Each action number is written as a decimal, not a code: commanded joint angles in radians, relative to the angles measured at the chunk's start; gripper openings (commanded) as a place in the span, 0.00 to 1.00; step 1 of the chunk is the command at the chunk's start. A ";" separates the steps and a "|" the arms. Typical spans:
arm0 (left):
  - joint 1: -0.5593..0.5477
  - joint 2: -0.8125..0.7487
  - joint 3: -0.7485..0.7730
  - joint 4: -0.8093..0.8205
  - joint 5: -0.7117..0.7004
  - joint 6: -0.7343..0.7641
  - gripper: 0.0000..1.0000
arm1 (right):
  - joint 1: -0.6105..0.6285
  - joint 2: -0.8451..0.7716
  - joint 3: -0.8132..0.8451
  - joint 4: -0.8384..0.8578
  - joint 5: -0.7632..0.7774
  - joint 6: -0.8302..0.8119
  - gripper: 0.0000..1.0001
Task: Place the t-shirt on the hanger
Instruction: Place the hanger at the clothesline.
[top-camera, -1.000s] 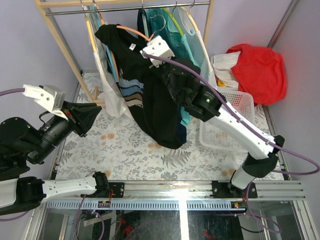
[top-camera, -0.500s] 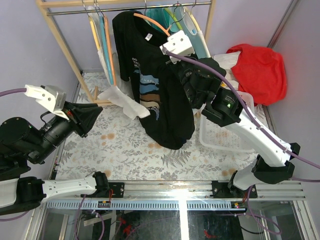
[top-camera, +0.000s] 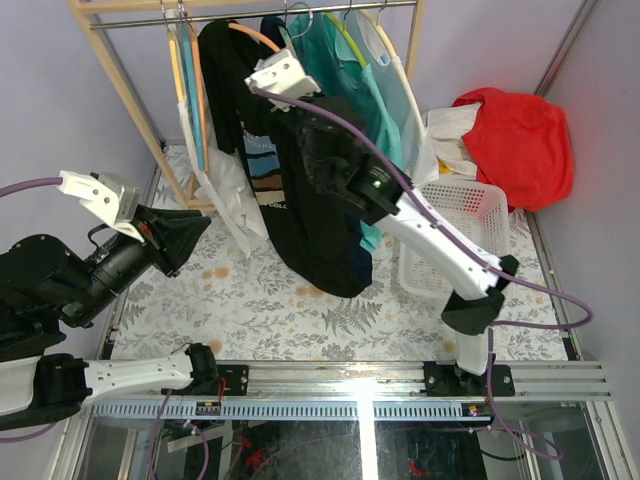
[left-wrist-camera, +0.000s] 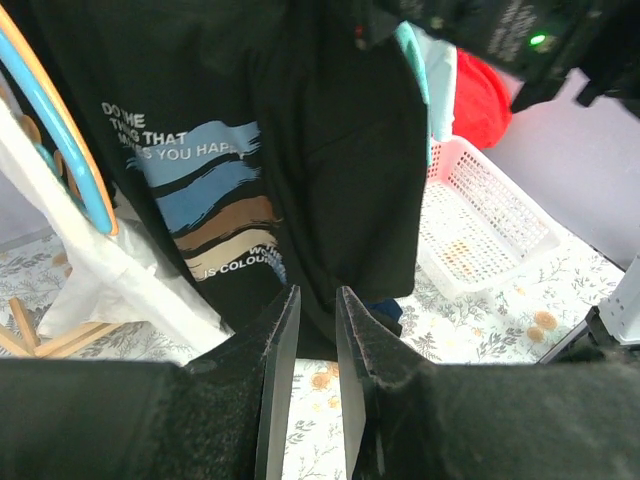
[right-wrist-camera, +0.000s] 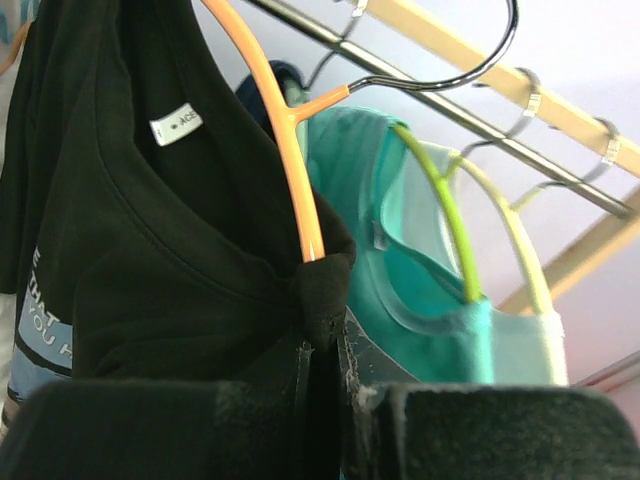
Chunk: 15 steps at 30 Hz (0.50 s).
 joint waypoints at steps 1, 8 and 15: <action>0.005 -0.032 -0.022 0.057 0.022 -0.011 0.20 | 0.004 0.075 0.128 0.038 0.057 -0.189 0.00; 0.005 -0.063 -0.059 0.070 0.042 -0.019 0.20 | 0.004 0.085 0.123 0.081 0.046 -0.193 0.00; 0.006 -0.065 -0.080 0.082 0.070 -0.027 0.19 | -0.019 0.136 0.153 0.187 -0.098 -0.201 0.00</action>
